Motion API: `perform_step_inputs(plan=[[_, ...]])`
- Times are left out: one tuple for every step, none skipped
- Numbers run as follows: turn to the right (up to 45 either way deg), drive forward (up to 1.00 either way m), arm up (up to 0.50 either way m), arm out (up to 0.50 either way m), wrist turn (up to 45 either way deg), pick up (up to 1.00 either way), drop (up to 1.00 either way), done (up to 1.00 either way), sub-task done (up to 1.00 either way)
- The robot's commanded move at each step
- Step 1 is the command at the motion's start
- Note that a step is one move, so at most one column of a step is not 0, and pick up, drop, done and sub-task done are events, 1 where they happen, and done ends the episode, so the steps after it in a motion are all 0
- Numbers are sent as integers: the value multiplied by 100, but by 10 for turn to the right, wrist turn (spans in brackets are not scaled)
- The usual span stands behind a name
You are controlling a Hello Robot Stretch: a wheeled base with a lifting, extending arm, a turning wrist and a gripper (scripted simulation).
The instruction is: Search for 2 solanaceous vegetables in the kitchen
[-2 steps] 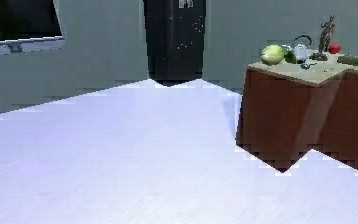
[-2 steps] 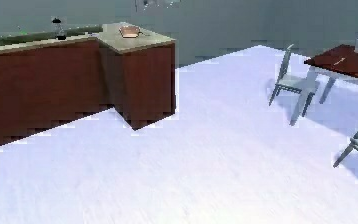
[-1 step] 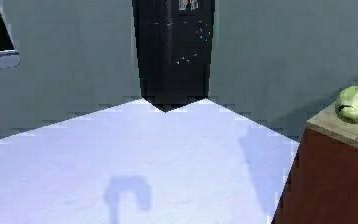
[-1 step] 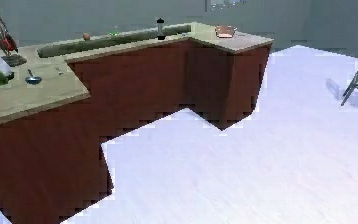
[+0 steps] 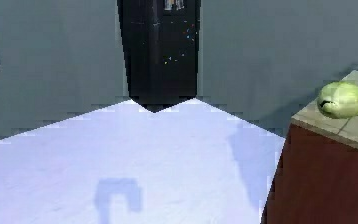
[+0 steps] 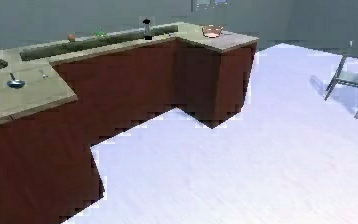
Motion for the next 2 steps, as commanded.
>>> perform_step_inputs(plan=[[0, 100, 0, 0, 0, 0, 0, 0, 0], [30, 0, 0, 0, 0, 0, 0, 0, 0]])
